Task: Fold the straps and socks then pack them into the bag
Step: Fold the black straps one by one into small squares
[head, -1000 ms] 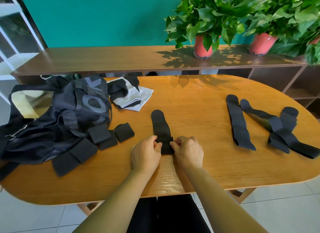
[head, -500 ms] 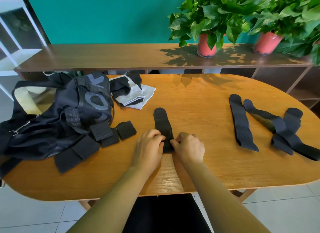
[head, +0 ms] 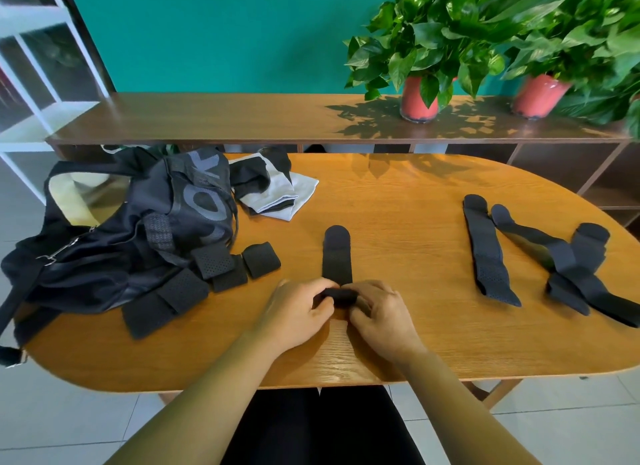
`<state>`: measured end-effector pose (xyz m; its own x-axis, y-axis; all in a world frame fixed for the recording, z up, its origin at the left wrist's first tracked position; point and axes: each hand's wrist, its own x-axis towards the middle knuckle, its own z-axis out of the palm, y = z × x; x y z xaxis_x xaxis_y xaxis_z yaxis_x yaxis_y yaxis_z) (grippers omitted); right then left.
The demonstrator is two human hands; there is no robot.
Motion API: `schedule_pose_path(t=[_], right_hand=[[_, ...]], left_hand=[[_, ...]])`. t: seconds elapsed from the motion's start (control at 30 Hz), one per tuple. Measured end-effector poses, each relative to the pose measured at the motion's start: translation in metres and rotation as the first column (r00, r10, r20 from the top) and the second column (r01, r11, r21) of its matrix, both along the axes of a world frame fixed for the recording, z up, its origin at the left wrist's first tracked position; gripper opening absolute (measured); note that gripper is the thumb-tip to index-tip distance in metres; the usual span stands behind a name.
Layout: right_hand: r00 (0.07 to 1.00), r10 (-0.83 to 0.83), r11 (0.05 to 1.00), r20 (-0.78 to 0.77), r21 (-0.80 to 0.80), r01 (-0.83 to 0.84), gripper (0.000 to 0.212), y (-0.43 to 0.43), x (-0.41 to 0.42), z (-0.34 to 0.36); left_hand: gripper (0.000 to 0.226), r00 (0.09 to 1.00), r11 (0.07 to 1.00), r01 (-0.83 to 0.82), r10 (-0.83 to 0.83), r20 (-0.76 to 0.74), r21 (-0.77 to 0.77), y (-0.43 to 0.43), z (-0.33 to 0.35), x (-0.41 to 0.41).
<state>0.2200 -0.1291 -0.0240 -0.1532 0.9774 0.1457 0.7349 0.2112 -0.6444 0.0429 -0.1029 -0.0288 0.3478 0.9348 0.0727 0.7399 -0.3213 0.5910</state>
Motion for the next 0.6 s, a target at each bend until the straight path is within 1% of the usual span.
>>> schedule_pose_path(t=[0.07,0.1,0.17,0.23,0.3,0.47,0.6], right_hand=[[0.995,-0.047,0.999,-0.082,0.001,0.048,0.024,0.004,0.0,-0.006],[0.989,-0.081,0.997,-0.122,-0.011,0.081,0.021,0.007,-0.001,-0.009],[0.969,-0.16,0.987,-0.19,-0.035,0.156,0.021,0.011,-0.006,-0.012],[0.941,-0.246,0.969,-0.231,-0.07,0.236,0.02,0.015,-0.01,-0.013],[0.922,-0.298,0.955,-0.247,-0.092,0.284,0.016,0.018,-0.013,-0.015],[0.92,-0.342,0.939,-0.192,-0.099,0.328,0.017,0.027,-0.017,-0.012],[0.914,-0.372,0.928,-0.163,-0.107,0.358,0.016,0.032,-0.019,-0.009]], left_hand=[[0.03,0.99,0.996,-0.068,0.075,0.118,-0.062,0.0,-0.001,0.002],[0.03,0.979,0.992,-0.105,0.115,0.169,-0.068,0.001,-0.002,0.003],[0.028,0.959,0.983,-0.166,0.178,0.222,-0.072,0.003,-0.003,0.007],[0.027,0.947,0.974,-0.21,0.223,0.231,-0.082,0.006,-0.004,0.01],[0.027,0.94,0.966,-0.239,0.255,0.229,-0.093,0.009,-0.003,0.013],[0.018,0.936,0.949,-0.3,0.313,0.163,-0.099,0.017,-0.003,0.017],[0.017,0.932,0.937,-0.336,0.345,0.11,-0.093,0.023,-0.001,0.02]])
